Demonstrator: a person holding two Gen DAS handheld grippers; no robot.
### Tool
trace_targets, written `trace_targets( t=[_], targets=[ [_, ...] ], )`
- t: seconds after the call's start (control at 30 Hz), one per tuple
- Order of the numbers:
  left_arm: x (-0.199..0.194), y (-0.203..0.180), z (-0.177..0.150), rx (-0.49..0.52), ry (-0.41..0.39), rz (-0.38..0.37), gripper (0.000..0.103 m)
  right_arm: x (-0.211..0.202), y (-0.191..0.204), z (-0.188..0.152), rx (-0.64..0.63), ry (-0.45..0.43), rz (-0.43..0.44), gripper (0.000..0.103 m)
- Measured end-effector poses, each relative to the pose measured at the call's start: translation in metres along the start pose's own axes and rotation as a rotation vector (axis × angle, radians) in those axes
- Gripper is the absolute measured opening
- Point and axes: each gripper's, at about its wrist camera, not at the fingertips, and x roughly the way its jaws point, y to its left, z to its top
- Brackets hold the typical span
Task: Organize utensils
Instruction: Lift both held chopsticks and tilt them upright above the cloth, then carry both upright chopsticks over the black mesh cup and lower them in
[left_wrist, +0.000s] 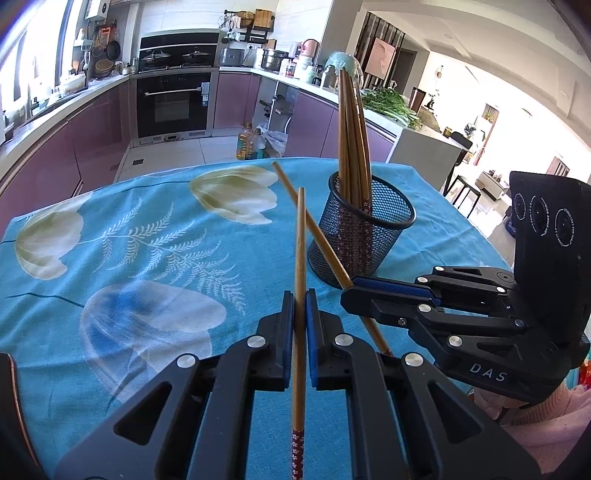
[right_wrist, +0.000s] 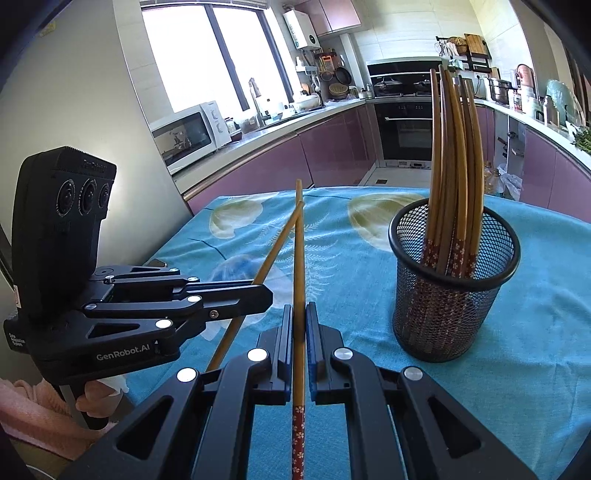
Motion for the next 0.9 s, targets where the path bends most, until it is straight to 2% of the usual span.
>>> trace_targets(
  t=[0.9],
  targets=[
    [-0.029, -0.016, 0.015, 0.019, -0.080, -0.052, 0.007, -0.042, -0.011, 0.008, -0.005, -0.116, -0.031, 0.006]
  ],
)
